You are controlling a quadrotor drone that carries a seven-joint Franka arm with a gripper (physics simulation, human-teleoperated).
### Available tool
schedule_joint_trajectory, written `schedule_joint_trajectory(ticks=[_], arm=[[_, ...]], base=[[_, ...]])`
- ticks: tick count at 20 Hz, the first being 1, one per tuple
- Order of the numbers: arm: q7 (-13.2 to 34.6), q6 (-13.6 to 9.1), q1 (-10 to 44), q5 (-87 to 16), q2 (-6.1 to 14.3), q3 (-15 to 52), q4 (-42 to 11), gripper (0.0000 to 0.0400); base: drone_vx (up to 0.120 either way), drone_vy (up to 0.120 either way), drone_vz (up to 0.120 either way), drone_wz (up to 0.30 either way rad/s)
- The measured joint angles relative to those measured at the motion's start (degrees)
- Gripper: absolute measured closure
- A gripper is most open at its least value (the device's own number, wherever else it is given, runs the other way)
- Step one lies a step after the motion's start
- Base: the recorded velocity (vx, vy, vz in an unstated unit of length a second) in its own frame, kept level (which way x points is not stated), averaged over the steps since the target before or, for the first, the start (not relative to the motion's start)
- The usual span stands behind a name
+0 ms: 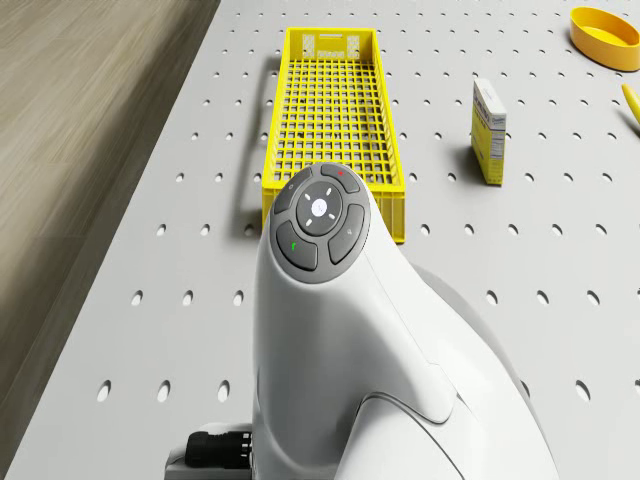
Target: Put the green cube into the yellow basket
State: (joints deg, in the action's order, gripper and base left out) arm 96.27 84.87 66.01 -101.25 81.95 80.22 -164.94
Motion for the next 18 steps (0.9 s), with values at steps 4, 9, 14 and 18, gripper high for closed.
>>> schedule_joint_trajectory(ticks=[4, 9, 14, 18], arm=[[0.10, 0.60, 0.13, 0.35, 0.66, 0.19, 0.02, 0.0150], [0.21, 1.32, 0.27, 0.70, 1.45, 0.35, 0.05, 0.0150], [0.31, 2.01, 0.40, 1.02, 2.19, 0.48, 0.07, 0.0150], [0.39, 2.53, 0.50, 1.24, 2.75, 0.57, 0.09, 0.0150]], base=[[0.120, 0.000, 0.050, 0.000], [0.120, 0.000, 0.016, 0.000], [0.120, 0.000, 0.000, 0.000], [0.120, 0.000, 0.000, 0.000]])
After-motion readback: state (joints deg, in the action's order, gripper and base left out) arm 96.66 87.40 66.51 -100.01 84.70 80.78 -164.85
